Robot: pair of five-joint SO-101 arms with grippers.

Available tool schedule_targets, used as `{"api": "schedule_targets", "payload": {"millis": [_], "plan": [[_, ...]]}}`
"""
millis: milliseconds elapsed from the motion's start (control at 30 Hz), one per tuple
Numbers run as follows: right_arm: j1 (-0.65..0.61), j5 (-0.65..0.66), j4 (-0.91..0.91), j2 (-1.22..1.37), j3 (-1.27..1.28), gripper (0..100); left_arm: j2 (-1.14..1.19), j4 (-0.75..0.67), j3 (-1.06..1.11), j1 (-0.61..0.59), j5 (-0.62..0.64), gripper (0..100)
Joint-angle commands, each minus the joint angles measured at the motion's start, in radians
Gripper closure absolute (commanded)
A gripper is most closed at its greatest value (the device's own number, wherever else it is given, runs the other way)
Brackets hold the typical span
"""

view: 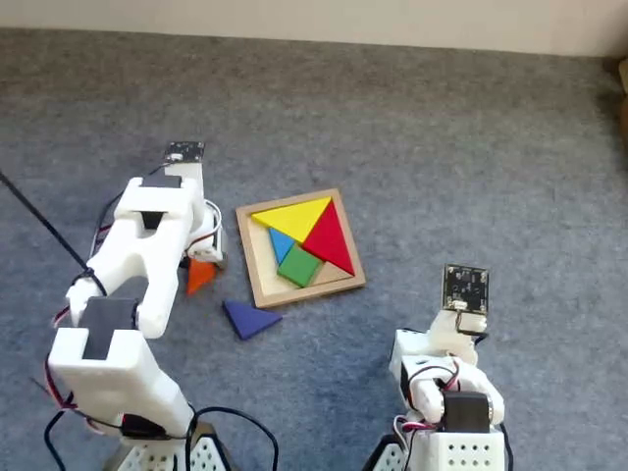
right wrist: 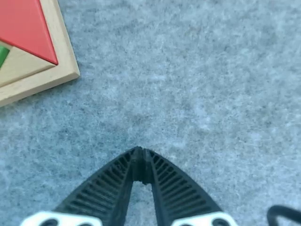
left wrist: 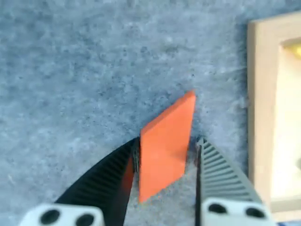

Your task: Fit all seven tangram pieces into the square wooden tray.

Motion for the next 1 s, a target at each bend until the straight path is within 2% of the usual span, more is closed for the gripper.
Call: {"api": "schedule_targets", "payload": {"millis": [0,267,400,467,700,967], "plan": [[0.010,-0.011,0.007,-0.013,0.143,98.7,0.004,0.000,-0.022,0.031,0.005,86],[0.010,-0.011,0.007,-0.013,0.143,98.7,-0.007,0.005,-0.022,0.074,-0.017,88],[0.010,-0.011,0.007,-0.013,0.143,98.7,-0.044,0.006,-0.033,0.070,-0.032,95],[0.010,-0.011,0.007,-0.013,0.143,98.7,-0.088,0.023,-0.042,0.068,-0.080,97],[0.010,-0.011,0.007,-0.013,0.143,98.7,-0.291,0.141,-0.045,0.074,-0.232,97],[0.010,-0.011,0.007,-0.013,0.143,98.7,-0.444,0.172,-0.036,0.068,-0.235,95]]}}
